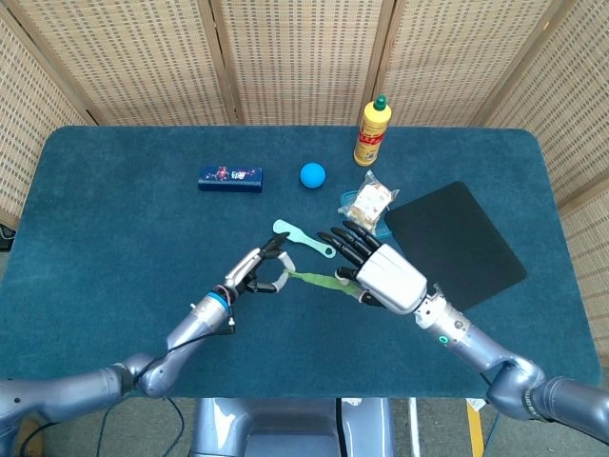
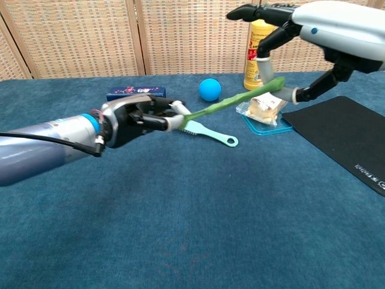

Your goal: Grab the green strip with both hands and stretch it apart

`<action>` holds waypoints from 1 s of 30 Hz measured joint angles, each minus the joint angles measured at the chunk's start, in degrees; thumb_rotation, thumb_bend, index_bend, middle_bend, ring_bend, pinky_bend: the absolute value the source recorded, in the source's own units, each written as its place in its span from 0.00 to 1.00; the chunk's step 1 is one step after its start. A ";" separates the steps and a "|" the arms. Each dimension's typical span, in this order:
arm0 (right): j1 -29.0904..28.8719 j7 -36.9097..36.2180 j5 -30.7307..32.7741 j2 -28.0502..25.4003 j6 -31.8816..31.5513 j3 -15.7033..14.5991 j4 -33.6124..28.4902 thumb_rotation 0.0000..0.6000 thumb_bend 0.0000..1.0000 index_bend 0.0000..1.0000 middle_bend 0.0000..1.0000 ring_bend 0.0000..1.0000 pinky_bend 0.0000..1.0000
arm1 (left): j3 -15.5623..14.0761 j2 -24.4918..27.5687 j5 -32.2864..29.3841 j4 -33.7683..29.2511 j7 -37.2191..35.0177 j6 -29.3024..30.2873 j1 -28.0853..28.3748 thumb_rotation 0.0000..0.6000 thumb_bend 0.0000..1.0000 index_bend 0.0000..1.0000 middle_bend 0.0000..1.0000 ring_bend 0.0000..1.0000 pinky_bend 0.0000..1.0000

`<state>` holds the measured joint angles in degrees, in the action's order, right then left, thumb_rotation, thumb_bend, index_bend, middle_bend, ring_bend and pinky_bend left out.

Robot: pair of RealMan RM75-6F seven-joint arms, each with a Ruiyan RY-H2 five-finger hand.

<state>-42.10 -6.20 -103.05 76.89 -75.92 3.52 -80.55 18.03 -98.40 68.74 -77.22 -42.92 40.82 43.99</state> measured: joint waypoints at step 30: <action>7.52 4.44 2.35 -9.31 -4.81 -0.22 1.63 1.00 0.59 0.82 0.07 0.00 0.00 | -3.96 22.90 6.06 9.23 -13.41 8.13 -13.77 1.00 0.53 0.79 0.00 0.00 0.00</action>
<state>-34.59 -1.76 -100.70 67.58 -80.74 3.30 -78.92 14.08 -75.50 74.80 -67.99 -56.33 48.95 30.23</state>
